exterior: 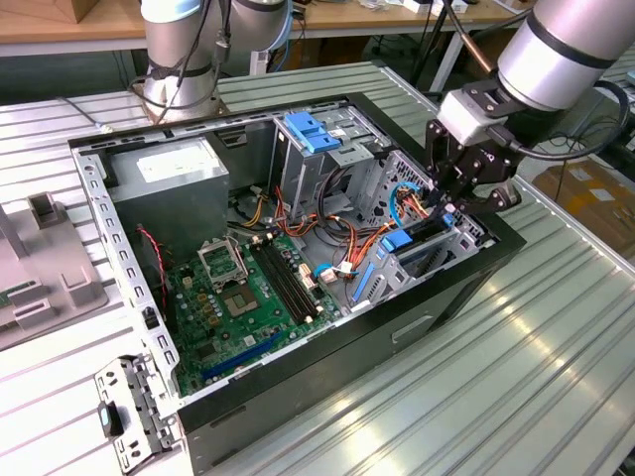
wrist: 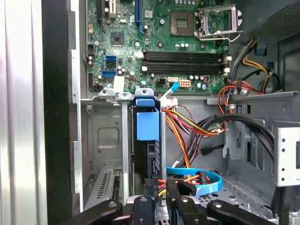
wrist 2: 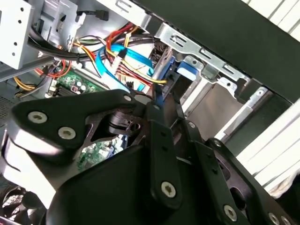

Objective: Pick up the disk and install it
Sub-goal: 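Insert the first disk wire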

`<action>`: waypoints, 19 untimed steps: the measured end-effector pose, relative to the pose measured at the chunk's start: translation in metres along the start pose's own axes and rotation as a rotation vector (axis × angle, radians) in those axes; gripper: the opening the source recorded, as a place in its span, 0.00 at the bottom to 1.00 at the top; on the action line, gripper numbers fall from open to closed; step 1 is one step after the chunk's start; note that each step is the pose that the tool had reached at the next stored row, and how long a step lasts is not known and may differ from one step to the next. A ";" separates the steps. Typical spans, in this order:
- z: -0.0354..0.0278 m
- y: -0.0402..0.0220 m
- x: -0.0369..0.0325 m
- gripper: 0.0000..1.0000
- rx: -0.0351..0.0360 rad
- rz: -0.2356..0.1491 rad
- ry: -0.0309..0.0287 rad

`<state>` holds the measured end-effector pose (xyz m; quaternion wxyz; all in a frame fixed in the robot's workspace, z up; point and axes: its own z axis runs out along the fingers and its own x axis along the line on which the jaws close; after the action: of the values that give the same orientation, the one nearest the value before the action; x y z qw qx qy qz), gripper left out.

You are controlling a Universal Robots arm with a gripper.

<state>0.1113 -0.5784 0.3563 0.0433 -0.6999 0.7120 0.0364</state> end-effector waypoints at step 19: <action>0.0076 -0.0076 0.0005 0.11 -0.0063 0.001 -0.0094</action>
<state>0.1190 -0.5781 0.3487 0.0444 -0.6996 0.7120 0.0419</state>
